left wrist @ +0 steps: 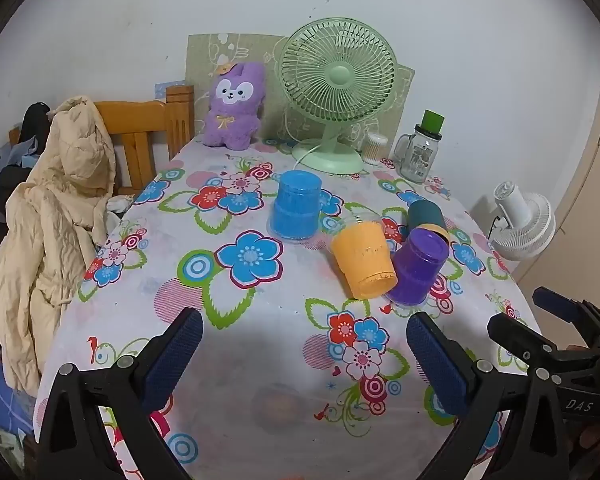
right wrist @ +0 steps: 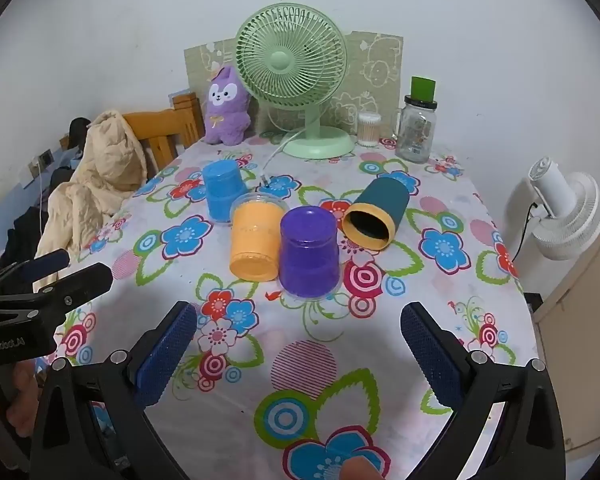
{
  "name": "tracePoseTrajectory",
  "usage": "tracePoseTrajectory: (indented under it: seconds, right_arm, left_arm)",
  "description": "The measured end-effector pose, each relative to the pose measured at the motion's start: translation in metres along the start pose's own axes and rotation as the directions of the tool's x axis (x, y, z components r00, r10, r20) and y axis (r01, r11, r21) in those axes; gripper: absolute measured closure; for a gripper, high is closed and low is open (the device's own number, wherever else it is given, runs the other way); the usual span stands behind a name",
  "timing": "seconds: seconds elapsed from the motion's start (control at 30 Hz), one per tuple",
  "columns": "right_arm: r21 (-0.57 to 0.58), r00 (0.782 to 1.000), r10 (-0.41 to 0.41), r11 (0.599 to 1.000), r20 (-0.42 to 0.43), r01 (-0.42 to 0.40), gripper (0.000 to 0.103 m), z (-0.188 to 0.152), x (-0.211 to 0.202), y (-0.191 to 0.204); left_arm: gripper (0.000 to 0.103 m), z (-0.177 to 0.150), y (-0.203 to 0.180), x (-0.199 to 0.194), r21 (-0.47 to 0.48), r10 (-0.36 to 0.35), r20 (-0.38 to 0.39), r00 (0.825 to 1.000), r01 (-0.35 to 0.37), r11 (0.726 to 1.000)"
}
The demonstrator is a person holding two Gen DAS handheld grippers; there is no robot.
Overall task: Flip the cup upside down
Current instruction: 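Move the right tool toward the upright orange cup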
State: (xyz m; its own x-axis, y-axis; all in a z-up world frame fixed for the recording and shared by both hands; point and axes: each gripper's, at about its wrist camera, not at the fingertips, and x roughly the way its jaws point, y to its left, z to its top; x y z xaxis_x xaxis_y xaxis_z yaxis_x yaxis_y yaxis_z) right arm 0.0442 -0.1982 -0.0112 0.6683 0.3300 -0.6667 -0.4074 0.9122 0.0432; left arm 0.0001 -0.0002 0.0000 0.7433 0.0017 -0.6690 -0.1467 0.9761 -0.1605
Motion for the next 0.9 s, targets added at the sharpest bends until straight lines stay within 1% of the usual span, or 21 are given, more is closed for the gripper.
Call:
tracePoseTrajectory:
  seconds: [0.37,0.5,0.9]
  right_arm:
    - [-0.01,1.0,-0.02,1.0,0.005,0.02,0.0,0.008,-0.006,-0.003]
    - [-0.026,0.999,-0.034,0.999,0.008,0.035,0.0,0.004,-0.006,0.005]
    - [-0.048,0.999,-0.036,0.998,0.011,0.036,0.0,0.004,-0.006,0.011]
  left_arm:
    - [0.0,0.001,-0.002,-0.001,-0.01,-0.007,0.003,1.0,0.007,1.0]
    - [0.0,0.0,0.001,-0.002,-0.01,-0.007,0.005,1.0,0.007,1.0]
    - [0.0,-0.003,0.004,-0.004,-0.016,-0.009,-0.001,1.0,0.009,1.0]
